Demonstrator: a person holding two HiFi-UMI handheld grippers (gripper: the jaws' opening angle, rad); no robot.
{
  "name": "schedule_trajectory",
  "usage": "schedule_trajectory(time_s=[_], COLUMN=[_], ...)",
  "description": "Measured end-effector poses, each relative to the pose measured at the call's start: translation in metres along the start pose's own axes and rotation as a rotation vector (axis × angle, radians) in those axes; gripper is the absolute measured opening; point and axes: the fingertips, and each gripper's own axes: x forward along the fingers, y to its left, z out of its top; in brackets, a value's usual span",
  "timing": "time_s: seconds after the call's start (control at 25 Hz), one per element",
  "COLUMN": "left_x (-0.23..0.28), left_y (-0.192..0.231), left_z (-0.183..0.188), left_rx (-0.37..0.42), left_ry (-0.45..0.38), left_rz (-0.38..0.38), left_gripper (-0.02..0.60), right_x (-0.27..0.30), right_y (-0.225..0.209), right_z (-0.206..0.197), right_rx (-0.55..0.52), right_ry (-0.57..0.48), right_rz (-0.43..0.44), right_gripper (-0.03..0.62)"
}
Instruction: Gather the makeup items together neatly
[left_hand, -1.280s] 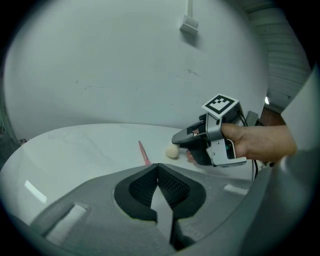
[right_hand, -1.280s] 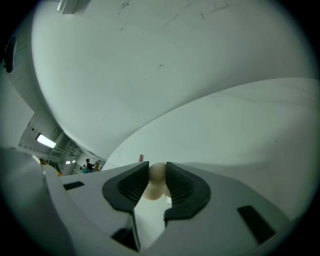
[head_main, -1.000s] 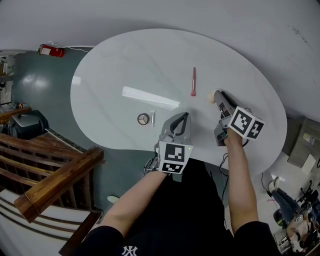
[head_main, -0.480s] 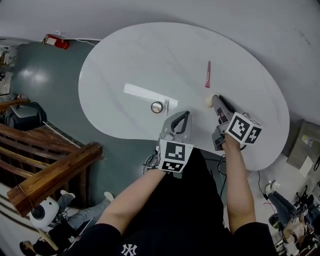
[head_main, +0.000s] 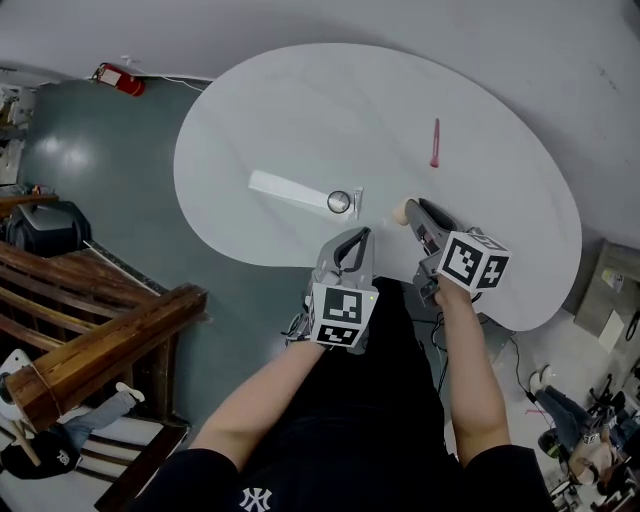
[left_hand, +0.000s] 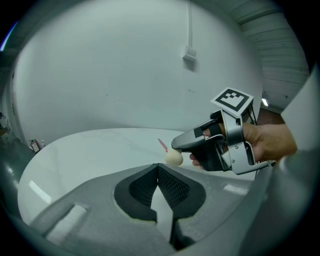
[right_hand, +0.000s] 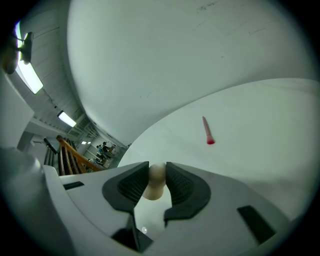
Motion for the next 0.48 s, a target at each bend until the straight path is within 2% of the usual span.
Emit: schedule_trajectory(time_s=[0.24,0.48], left_x=[-0.022,-0.031], left_y=[0.03,0.05], left_z=[-0.019,-0.03], left_rx=[-0.01,-0.021], left_ry=[0.008,0.012], left_rz=[0.027,0.036], left_gripper=[0.009,0.009], right_x=[0.027,0.051], right_y=[0.036,0.035], right_z=[-0.026,-0.051], right_rx=[-0.083,-0.175], right_ry=[0.051,0.16], right_rz=[0.014,-0.021], right_gripper=[0.117,0.117])
